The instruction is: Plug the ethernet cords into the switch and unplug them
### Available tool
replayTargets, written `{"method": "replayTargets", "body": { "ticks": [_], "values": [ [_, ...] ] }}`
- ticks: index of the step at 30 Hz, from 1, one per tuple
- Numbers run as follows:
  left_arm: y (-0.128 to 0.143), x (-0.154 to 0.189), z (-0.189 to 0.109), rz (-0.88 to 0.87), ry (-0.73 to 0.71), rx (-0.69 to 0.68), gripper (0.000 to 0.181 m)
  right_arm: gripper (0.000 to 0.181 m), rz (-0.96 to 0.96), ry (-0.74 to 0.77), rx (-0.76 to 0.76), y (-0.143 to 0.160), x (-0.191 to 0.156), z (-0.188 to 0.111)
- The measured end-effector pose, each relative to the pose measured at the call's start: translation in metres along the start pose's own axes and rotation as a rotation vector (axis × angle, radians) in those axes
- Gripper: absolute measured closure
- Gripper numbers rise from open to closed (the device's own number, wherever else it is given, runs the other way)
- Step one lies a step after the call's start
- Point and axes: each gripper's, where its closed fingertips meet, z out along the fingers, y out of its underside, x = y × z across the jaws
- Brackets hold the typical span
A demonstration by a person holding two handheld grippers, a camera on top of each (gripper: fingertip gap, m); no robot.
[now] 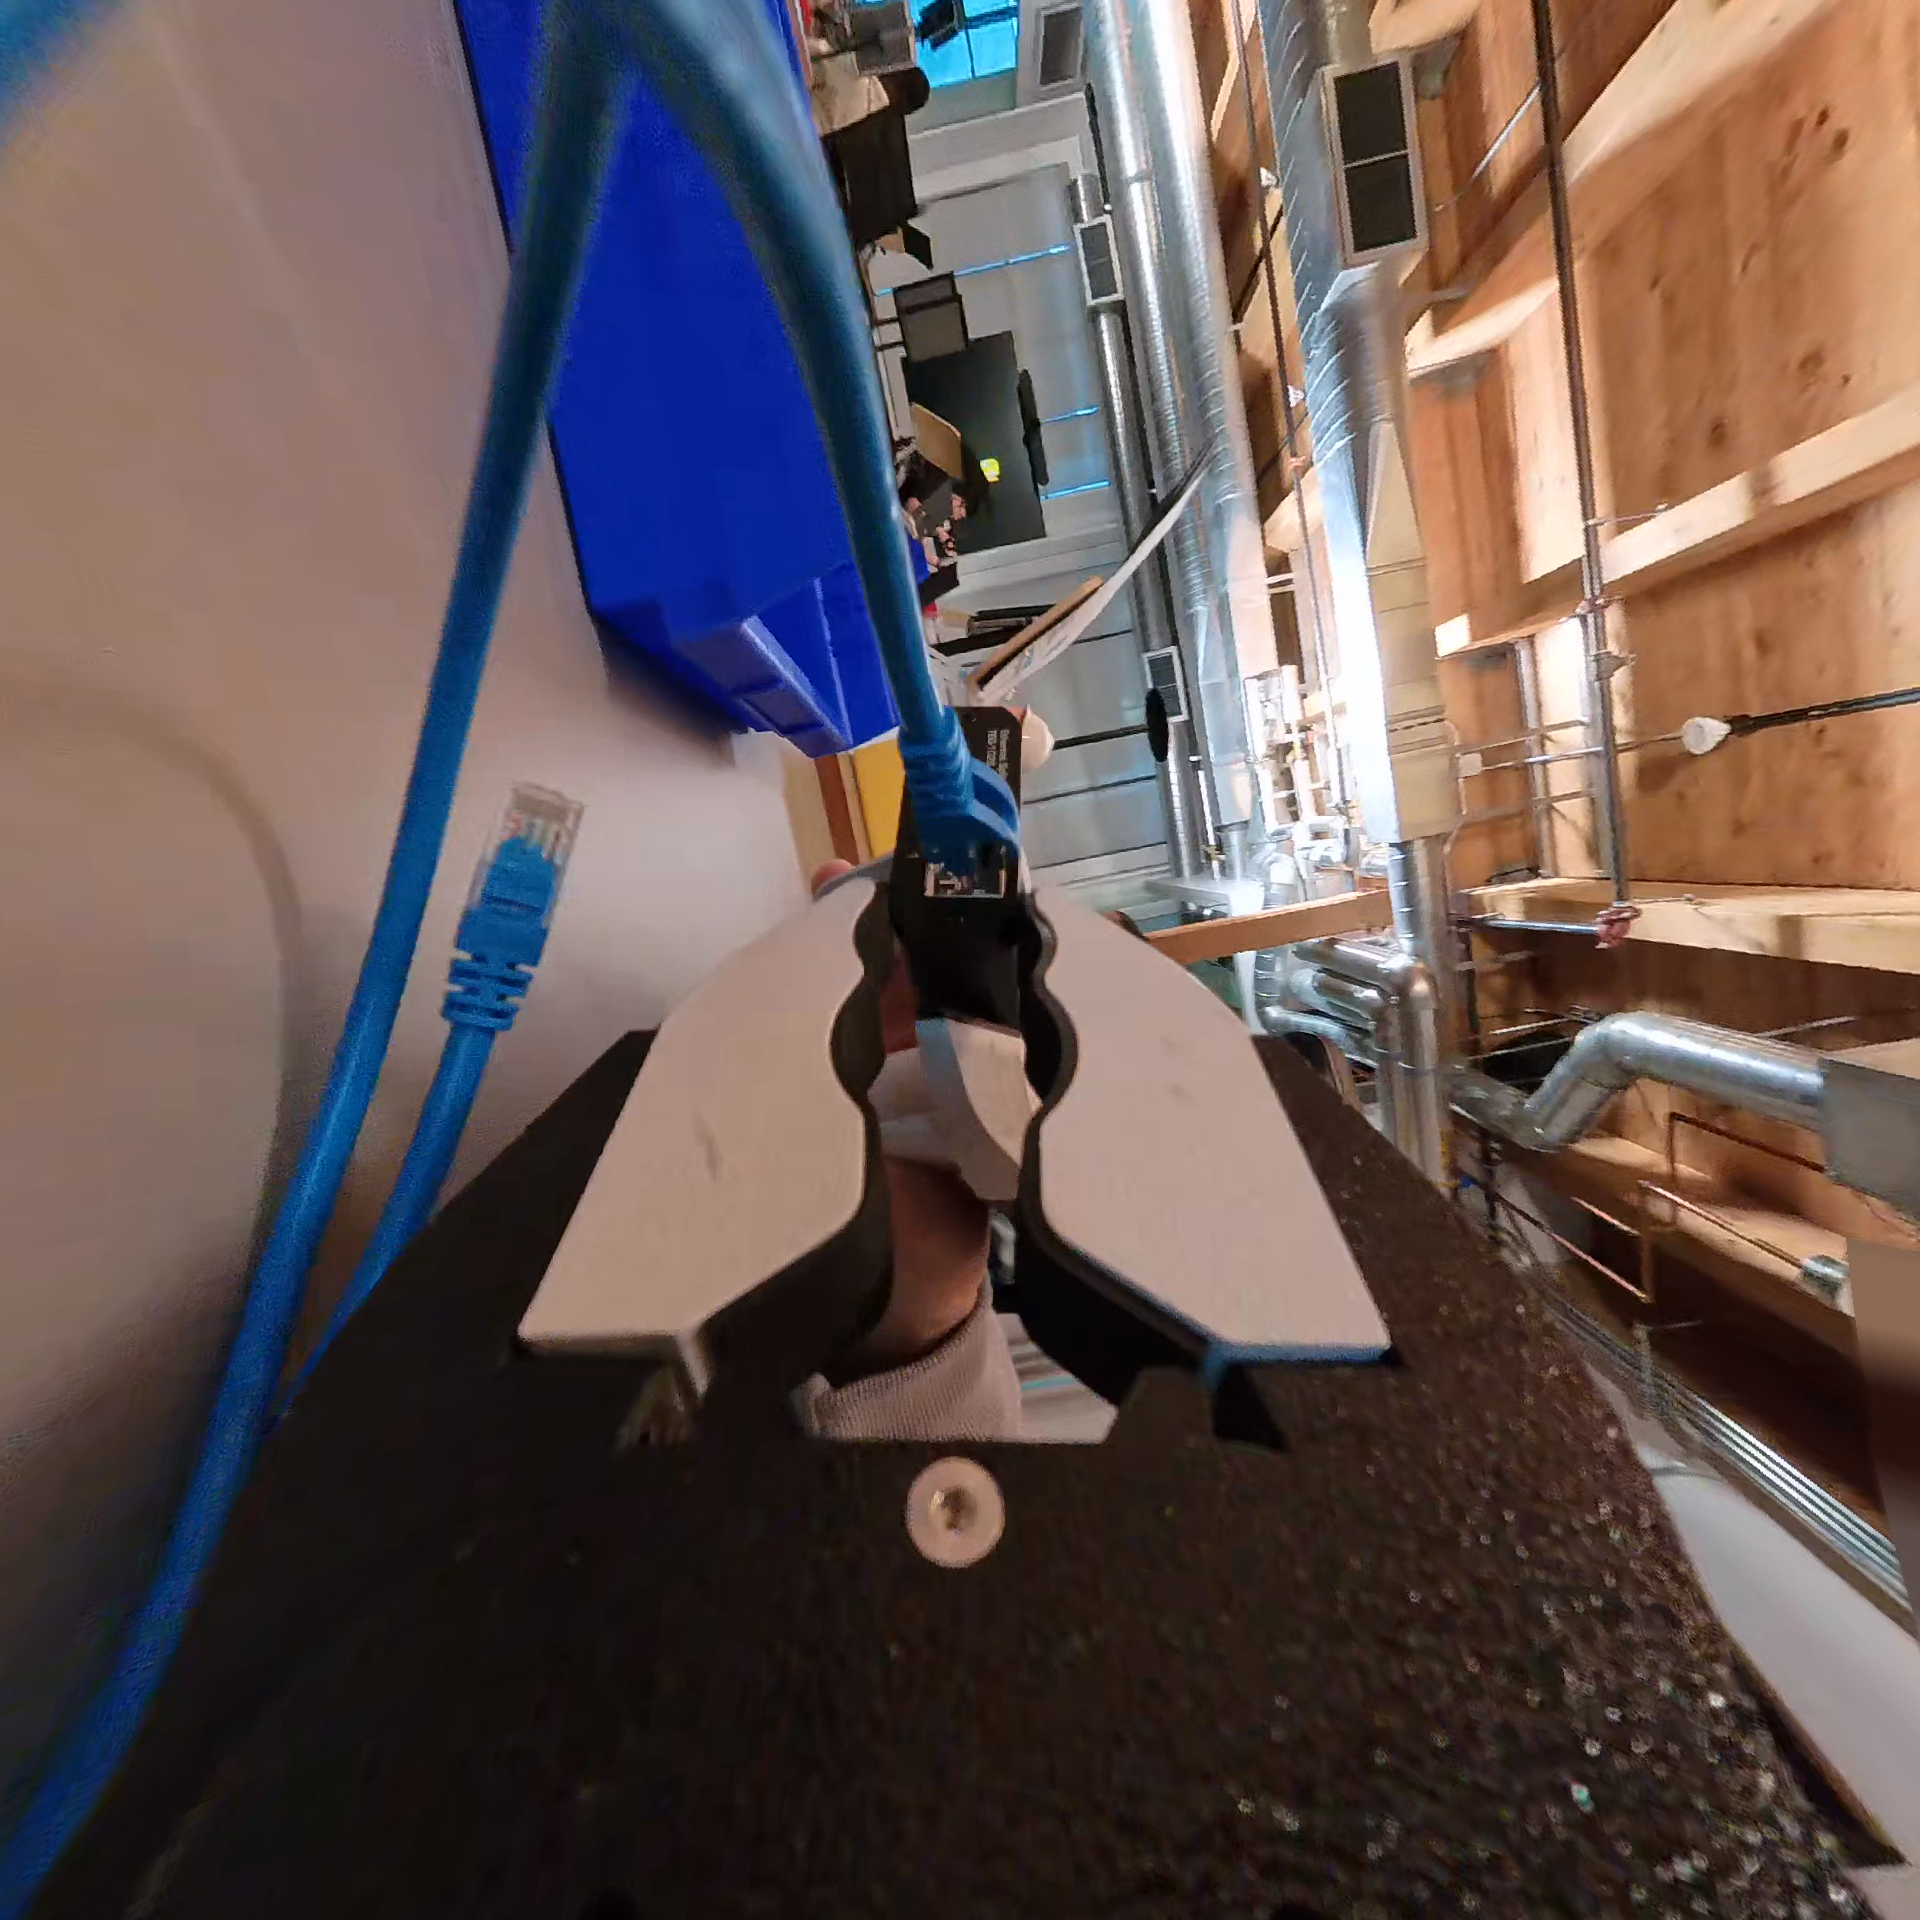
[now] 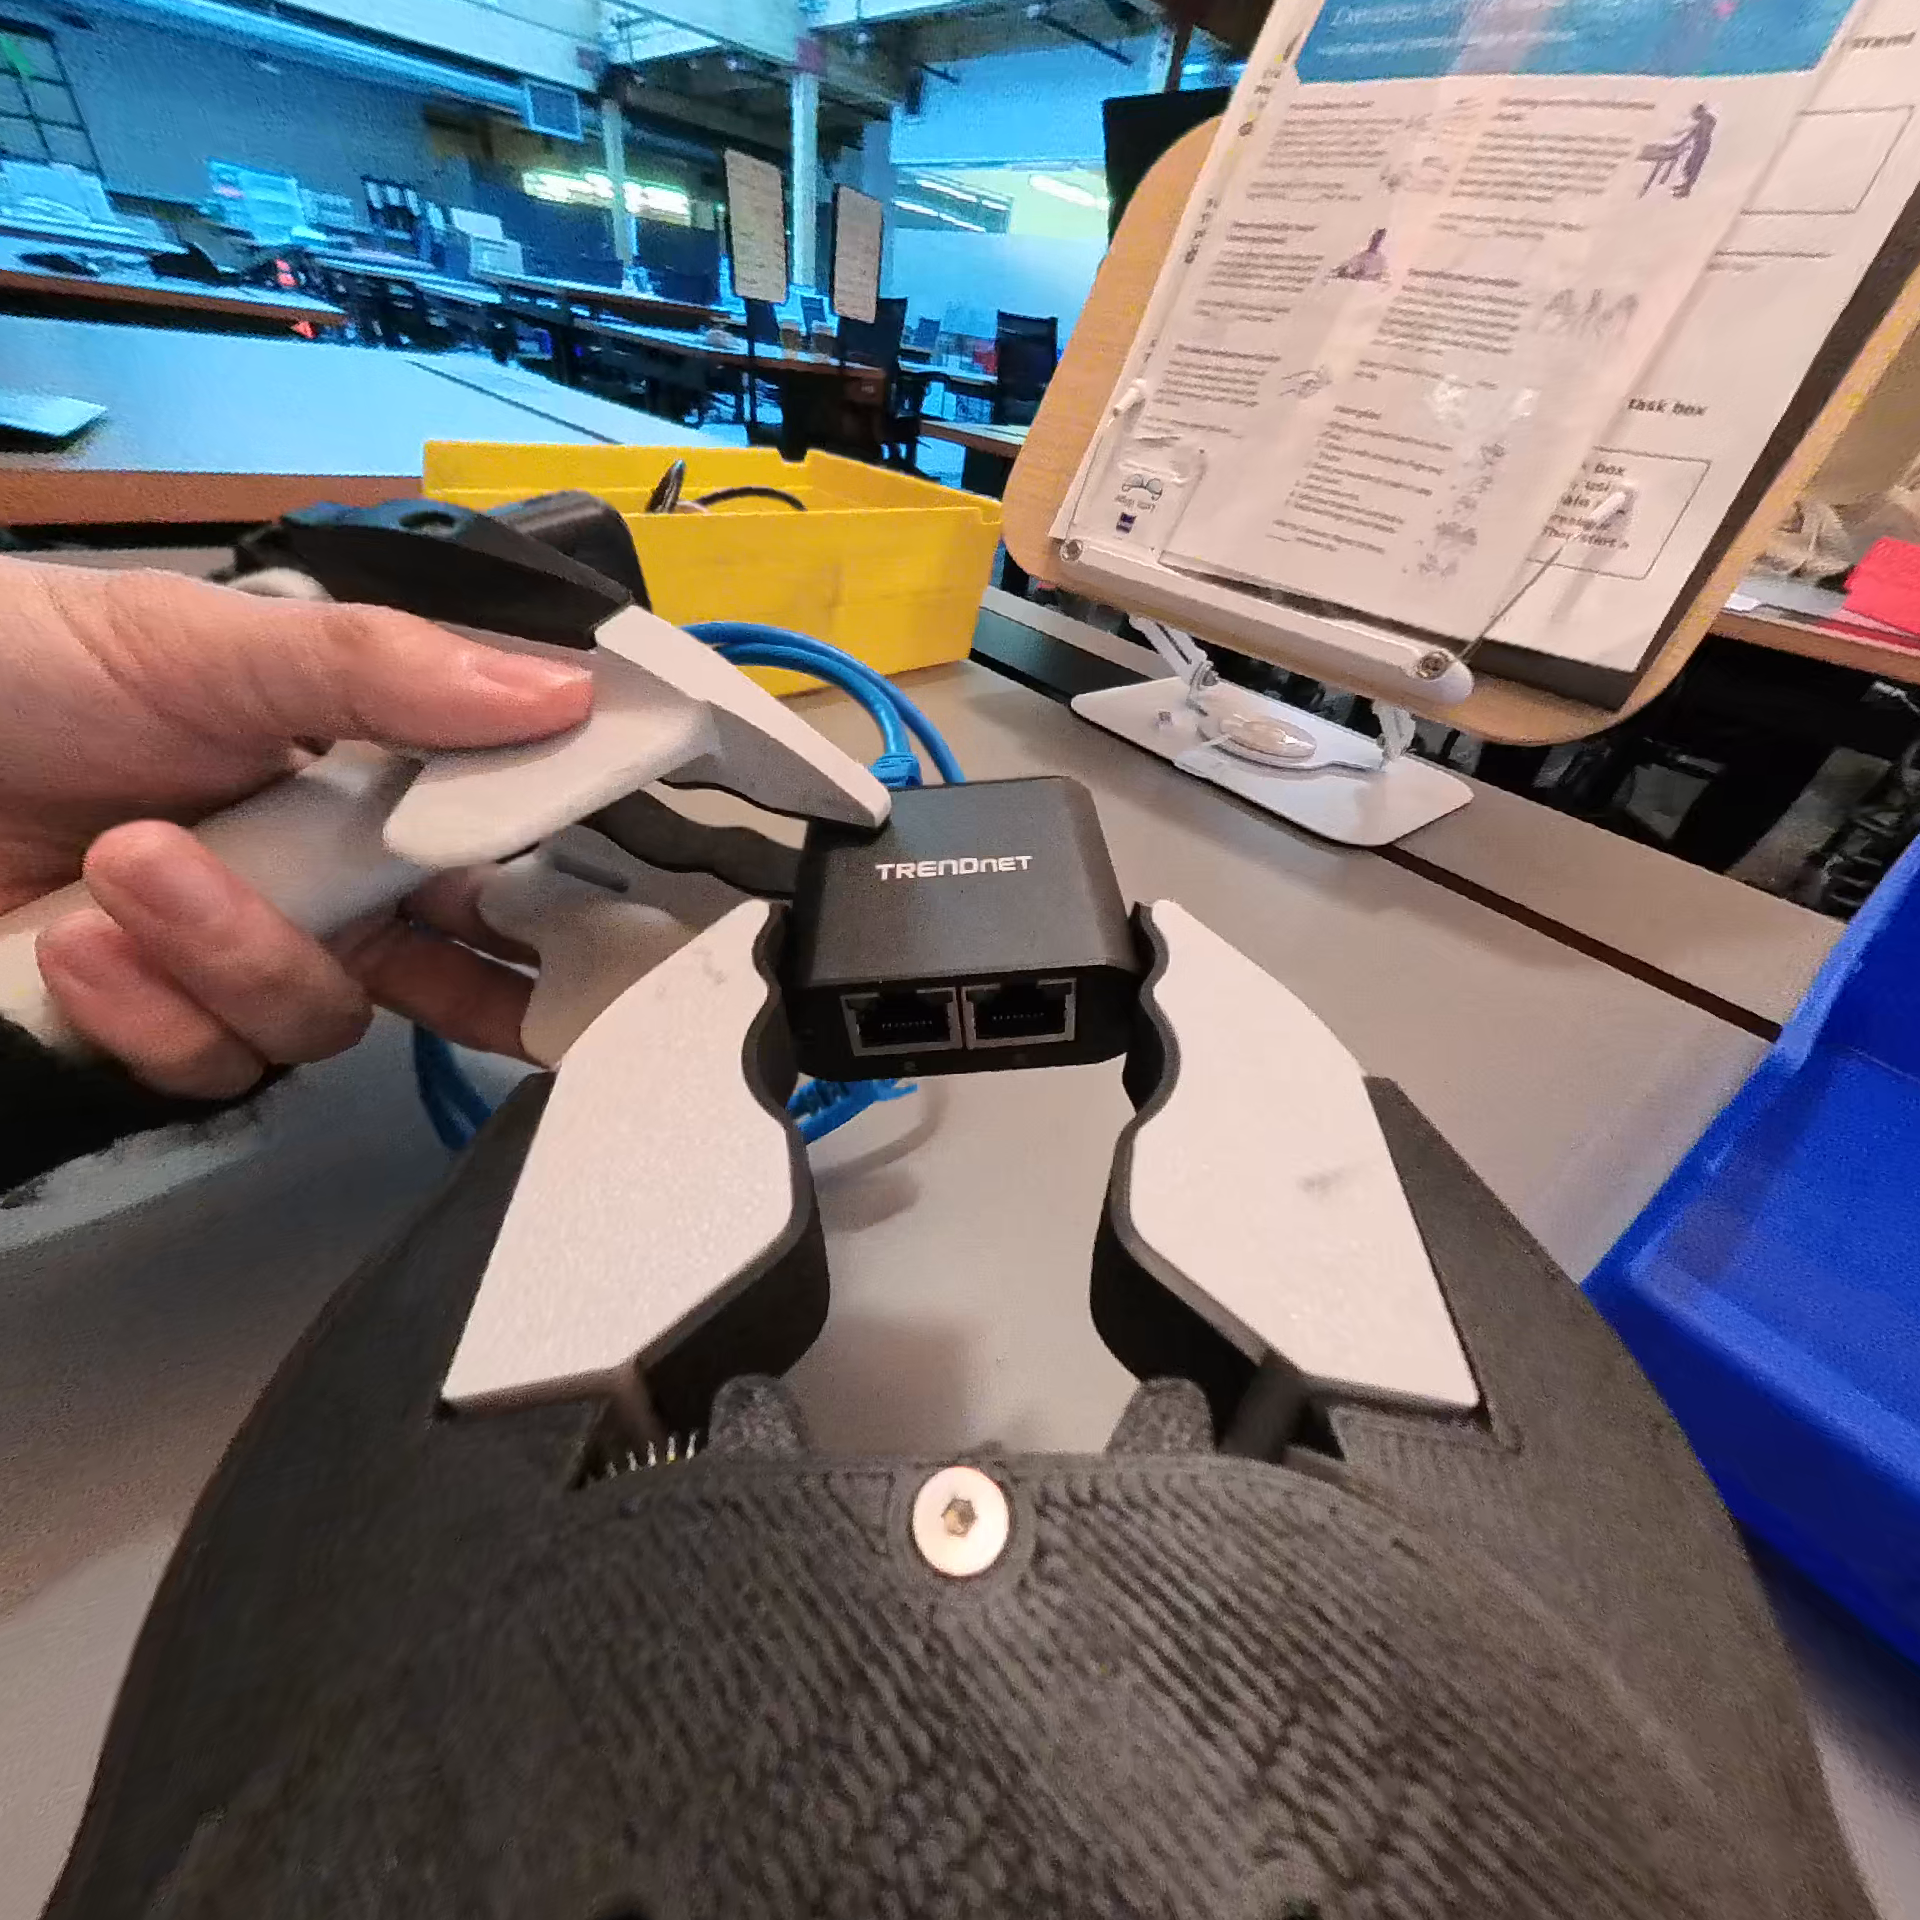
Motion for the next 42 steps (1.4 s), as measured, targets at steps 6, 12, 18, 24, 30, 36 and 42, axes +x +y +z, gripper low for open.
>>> {"method": "replayTargets", "body": {
  "ticks": [6, 12, 18, 24, 30, 36, 42],
  "values": [
    [0.0, 0.004, -0.008, 0.034, 0.045, -0.193, 0.16, 0.107, 0.0, -0.281, 0.045, -0.01, -0.019, -0.018],
    [0.027, 0.012, -0.035, 0.058, 0.062, -0.651, 0.16, 0.104, -0.071, -0.394, 0.127, -0.025, -0.024, -0.042],
    [0.046, 0.019, -0.042, 0.061, 0.084, -0.823, 0.16, 0.122, -0.153, -0.58, 0.104, -0.014, -0.065, -0.04],
    [0.022, 0.02, -0.03, 0.144, 0.081, -0.627, 0.158, 0.122, -0.156, -0.413, 0.109, -0.018, -0.048, -0.025],
    [-0.005, 0.018, -0.027, 0.339, -0.009, -0.21, 0.14, 0.123, -0.072, 0.047, 0.142, -0.031, -0.001, -0.008],
    [-0.006, 0.01, -0.023, -0.029, 0.144, -0.046, 0.145, 0.123, -0.137, 0.174, 0.202, -0.037, -0.013, -0.004],
    [0.008, 0.0, -0.021, -0.263, 0.193, -0.014, 0.127, 0.123, -0.138, 0.118, 0.267, -0.045, -0.015, -0.009]
  ]
}}
